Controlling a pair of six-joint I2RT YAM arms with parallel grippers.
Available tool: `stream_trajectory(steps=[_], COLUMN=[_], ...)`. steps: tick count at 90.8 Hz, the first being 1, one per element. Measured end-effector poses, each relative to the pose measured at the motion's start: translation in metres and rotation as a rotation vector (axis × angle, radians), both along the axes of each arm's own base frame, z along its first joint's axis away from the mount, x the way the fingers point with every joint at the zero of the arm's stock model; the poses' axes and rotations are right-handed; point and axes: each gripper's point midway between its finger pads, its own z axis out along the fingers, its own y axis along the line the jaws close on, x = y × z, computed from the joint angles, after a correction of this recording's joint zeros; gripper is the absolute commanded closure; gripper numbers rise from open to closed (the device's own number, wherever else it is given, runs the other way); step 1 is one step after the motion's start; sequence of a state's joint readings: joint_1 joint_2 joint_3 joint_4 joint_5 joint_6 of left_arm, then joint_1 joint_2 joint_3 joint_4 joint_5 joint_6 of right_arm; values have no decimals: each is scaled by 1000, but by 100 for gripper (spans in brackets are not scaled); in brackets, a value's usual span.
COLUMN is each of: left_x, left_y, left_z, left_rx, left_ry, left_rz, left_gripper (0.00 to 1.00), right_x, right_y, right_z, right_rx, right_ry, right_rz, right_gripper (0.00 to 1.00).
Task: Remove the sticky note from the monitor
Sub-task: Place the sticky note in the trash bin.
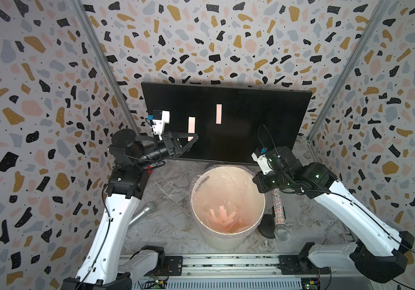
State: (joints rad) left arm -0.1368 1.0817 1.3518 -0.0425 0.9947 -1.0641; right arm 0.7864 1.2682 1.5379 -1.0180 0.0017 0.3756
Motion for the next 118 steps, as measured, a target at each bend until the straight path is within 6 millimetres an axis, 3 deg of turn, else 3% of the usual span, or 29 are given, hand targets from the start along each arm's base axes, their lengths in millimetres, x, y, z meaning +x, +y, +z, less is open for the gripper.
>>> stream_trajectory(steps=[49,80,118], left_x=[-74,-108,-136], left_y=[-32,-46,-75], left_z=[-20,-34,-76], left_rx=[114,160,269], left_ry=[8,1,49], left_rz=[-199,-300,-403], left_gripper=[100,100,99], right_x=[2,2,3], right_y=[-2,-3,-4], right_z=[0,0,0], right_rx=[-8,-9,-13], right_ry=[-9,-11,-14], right_rz=[-14,-16,-21], right_gripper=[98,98,98])
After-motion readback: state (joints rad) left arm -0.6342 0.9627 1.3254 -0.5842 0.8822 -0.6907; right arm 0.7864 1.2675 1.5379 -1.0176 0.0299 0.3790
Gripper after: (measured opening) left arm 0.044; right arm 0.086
